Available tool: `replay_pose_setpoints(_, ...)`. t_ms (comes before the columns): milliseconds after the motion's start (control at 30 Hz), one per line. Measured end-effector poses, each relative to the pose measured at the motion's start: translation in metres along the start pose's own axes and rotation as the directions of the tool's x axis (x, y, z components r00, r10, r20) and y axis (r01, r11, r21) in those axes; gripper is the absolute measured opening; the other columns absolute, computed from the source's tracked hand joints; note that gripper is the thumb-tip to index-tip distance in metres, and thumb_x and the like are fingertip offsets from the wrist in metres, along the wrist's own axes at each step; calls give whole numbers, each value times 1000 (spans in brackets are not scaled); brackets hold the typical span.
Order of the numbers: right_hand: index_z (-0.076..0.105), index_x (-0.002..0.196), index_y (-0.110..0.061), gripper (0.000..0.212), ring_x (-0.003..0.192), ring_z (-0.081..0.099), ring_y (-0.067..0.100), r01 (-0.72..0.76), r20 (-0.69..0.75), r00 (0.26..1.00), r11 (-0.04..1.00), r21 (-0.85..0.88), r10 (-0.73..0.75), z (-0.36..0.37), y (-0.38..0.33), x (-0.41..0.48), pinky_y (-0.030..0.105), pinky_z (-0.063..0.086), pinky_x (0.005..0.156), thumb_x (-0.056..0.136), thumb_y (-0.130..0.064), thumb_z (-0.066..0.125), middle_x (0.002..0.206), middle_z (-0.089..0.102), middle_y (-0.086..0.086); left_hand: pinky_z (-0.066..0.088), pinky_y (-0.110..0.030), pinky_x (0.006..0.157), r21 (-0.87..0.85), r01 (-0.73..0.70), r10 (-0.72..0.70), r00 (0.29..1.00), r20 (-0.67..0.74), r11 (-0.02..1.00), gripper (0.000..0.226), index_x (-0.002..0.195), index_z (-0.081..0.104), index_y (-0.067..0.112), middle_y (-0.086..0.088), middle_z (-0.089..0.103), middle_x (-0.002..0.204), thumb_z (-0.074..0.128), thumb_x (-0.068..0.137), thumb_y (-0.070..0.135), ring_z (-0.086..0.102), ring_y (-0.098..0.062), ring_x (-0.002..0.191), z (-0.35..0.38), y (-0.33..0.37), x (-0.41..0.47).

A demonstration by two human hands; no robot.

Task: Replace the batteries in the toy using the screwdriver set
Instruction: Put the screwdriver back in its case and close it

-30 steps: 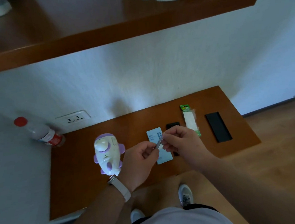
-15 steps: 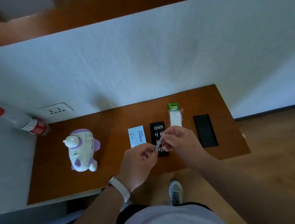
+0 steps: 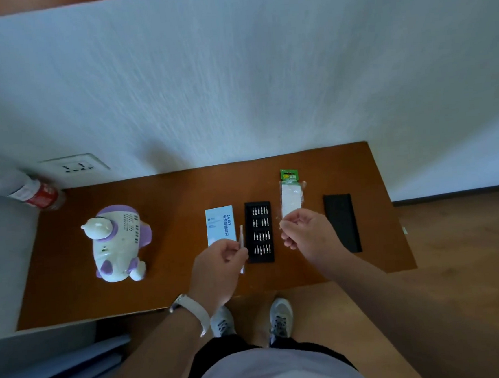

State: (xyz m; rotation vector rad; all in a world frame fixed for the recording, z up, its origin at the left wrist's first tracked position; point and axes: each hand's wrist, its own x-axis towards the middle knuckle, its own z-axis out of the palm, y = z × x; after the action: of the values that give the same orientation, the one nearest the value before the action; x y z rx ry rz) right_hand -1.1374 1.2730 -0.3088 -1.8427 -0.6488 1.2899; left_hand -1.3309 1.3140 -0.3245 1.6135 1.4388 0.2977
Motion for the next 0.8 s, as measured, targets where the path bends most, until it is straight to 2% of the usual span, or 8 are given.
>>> replay_pose_setpoints(100, 65, 87, -13, 11, 67, 60, 13, -52, 2, 999, 996, -68, 52, -6, 13, 16, 22, 50, 61, 95, -16, 58, 76, 66, 3, 57, -35, 74, 42, 85, -84, 996, -24, 995, 12, 89, 65, 20, 7, 69, 85, 64, 94, 31, 66, -13, 85, 9, -5, 25)
replay_pose_setpoints(233, 65, 88, -11, 10, 63, 60, 11, -66, 36, 997, 988, -139, 71, -3, 22, 34, 20, 48, 58, 94, -16, 58, 76, 66, 3, 45, -20, 59, 94, 153, -148, 988, -54, 984, 14, 96, 66, 18, 3, 69, 92, 63, 94, 32, 62, -10, 82, 21, -5, 53)
replay_pose_setpoints(300, 65, 89, -10, 11, 62, 60, 10, -70, 55, 995, 984, -166, 80, 3, 24, 43, 20, 48, 57, 93, -16, 57, 76, 66, 3, 42, -18, 59, 146, 169, -159, 984, -78, 975, 17, 98, 67, 18, 3, 68, 94, 63, 94, 34, 63, -13, 86, 27, -5, 66)
replay_pose_setpoints(433, 65, 89, -11, 11, 63, 60, 12, -87, 78, 991, 975, -207, 105, 15, 23, 58, 16, 46, 50, 93, -16, 56, 78, 67, 4, 50, -25, 65, 241, 208, -194, 978, -81, 948, 21, 103, 68, 19, 2, 69, 98, 62, 95, 37, 63, -15, 89, 38, -9, 82)
replay_pose_setpoints(567, 64, 86, -15, 11, 60, 62, 13, -90, 66, 992, 957, -277, 112, 25, 26, 71, 13, 41, 42, 92, -16, 55, 81, 68, 4, 51, -25, 61, 326, 193, -177, 981, -78, 925, 21, 104, 67, 23, 4, 67, 96, 59, 95, 40, 62, -14, 82, 49, -14, 90)
replay_pose_setpoints(633, 64, 88, -15, 11, 64, 64, 15, -71, 58, 994, 942, -327, 95, 29, 30, 78, 18, 48, 46, 92, -17, 54, 83, 68, 4, 58, -31, 66, 341, 201, -179, 979, -97, 918, 18, 101, 65, 26, 6, 66, 92, 59, 94, 41, 63, -14, 79, 54, -15, 92)
replay_pose_setpoints(700, 65, 88, -14, 12, 71, 68, 21, -49, 49, 996, 927, -371, 72, 33, 32, 84, 35, 60, 60, 91, -18, 54, 82, 69, 7, 59, -34, 68, 358, 206, -176, 978, -113, 911, 16, 99, 63, 27, 7, 64, 89, 59, 94, 42, 63, -15, 78, 56, -15, 92)
replay_pose_setpoints(800, 65, 85, -15, 13, 73, 70, 25, -16, 45, 998, 895, -446, 40, 39, 36, 92, 47, 60, 71, 90, -20, 54, 79, 69, 7, 58, -33, 67, 382, 186, -156, 982, -106, 905, 15, 98, 61, 27, 7, 62, 87, 59, 95, 42, 62, -15, 79, 57, -16, 91)
